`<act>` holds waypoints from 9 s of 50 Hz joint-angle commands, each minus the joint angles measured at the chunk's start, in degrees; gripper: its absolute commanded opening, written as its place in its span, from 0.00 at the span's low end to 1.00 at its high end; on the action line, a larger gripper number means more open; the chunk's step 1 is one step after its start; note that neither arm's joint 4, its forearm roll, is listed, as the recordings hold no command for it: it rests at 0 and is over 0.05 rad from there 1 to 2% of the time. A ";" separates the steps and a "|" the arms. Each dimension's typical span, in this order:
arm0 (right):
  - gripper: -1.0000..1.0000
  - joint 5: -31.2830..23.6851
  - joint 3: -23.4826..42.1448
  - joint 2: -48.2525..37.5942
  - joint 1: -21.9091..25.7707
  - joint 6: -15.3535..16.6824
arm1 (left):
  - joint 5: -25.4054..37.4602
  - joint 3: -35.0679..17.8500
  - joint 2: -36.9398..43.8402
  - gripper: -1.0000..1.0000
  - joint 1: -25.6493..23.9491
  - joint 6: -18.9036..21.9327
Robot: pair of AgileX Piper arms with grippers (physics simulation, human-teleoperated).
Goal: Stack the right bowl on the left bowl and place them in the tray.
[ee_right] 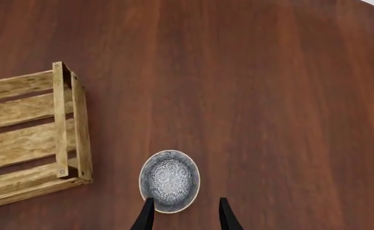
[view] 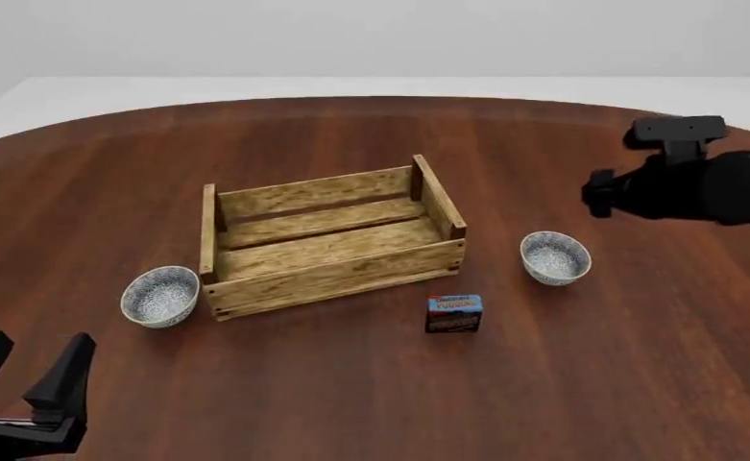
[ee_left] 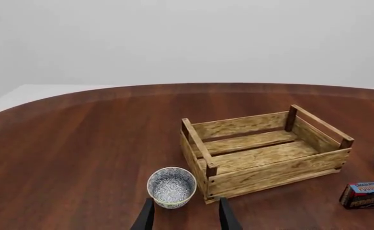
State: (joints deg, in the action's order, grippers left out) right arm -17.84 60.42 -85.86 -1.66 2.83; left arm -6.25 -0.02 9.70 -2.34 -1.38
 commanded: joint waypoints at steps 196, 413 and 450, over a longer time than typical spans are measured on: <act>0.00 13.91 -12.81 27.63 22.24 3.15 | -1.38 -0.07 1.21 1.00 -0.34 2.94; 0.00 25.39 -13.05 12.93 32.97 1.83 | -14.86 -47.62 71.12 1.00 -37.19 7.40; 0.00 24.85 -13.45 14.27 33.32 2.10 | -16.54 -49.65 77.17 0.00 -38.41 4.14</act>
State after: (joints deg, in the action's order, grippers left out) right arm 9.99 46.40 -73.39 34.77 4.19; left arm -22.98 -50.29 87.21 -40.94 3.01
